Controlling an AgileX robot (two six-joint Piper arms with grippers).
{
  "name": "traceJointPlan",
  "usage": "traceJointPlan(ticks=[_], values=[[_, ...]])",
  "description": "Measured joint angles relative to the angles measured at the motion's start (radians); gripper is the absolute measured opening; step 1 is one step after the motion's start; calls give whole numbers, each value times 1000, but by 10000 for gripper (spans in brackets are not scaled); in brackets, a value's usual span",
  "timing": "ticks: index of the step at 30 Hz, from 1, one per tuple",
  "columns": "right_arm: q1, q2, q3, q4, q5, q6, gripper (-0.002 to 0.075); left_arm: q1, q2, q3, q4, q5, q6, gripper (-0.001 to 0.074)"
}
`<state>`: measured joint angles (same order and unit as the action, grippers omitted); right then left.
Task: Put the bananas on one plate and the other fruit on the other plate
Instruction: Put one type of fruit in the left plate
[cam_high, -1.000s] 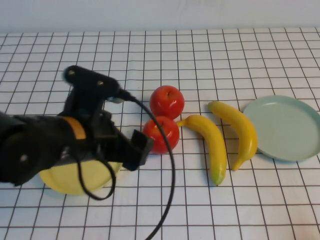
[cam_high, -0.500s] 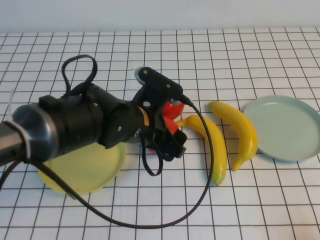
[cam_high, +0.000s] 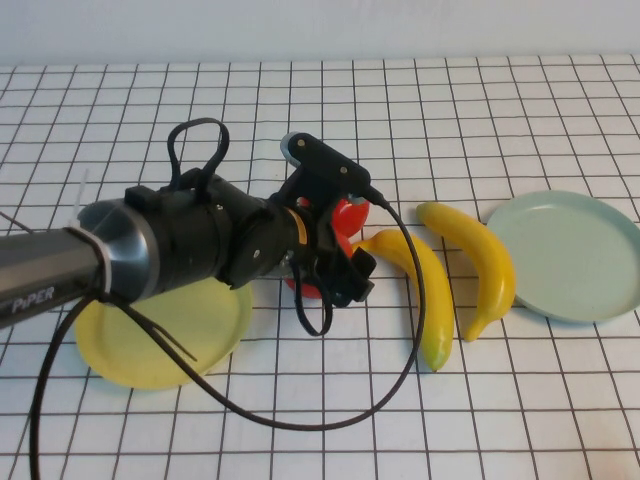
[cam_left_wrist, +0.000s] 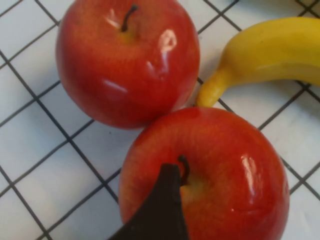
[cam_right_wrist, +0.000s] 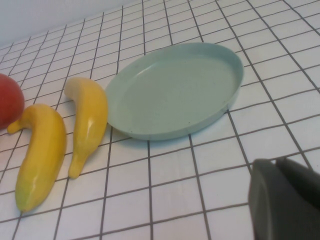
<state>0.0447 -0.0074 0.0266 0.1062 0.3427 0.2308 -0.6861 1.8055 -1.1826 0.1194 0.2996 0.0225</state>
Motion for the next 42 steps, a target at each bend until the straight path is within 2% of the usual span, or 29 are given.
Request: traceJointPlan(ticks=[11, 13, 18, 20, 23, 28, 33, 35, 38, 40, 42], values=[[0, 0, 0, 0, 0, 0, -16, 29, 15, -2, 21, -16, 2, 656], [0, 0, 0, 0, 0, 0, -16, 29, 15, -2, 21, -17, 2, 592], [0, 0, 0, 0, 0, 0, -16, 29, 8, -5, 45, -19, 2, 329], [0, 0, 0, 0, 0, 0, -16, 29, -6, -5, 59, -7, 2, 268], [0, 0, 0, 0, 0, 0, -16, 29, -52, -9, 66, 14, 2, 206], [0, 0, 0, 0, 0, 0, -16, 29, -186, -38, 124, 59, -38, 184], [0, 0, 0, 0, 0, 0, -16, 37, -274, -44, 223, 162, -135, 188], [0, 0, 0, 0, 0, 0, -16, 40, -279, -44, 235, 199, -158, 216], [0, 0, 0, 0, 0, 0, -16, 42, -269, -44, 211, 225, -171, 344], [0, 0, 0, 0, 0, 0, -16, 42, -246, -44, 173, 225, -186, 487], [0, 0, 0, 0, 0, 0, -16, 42, -213, -44, 140, 225, -202, 595]])
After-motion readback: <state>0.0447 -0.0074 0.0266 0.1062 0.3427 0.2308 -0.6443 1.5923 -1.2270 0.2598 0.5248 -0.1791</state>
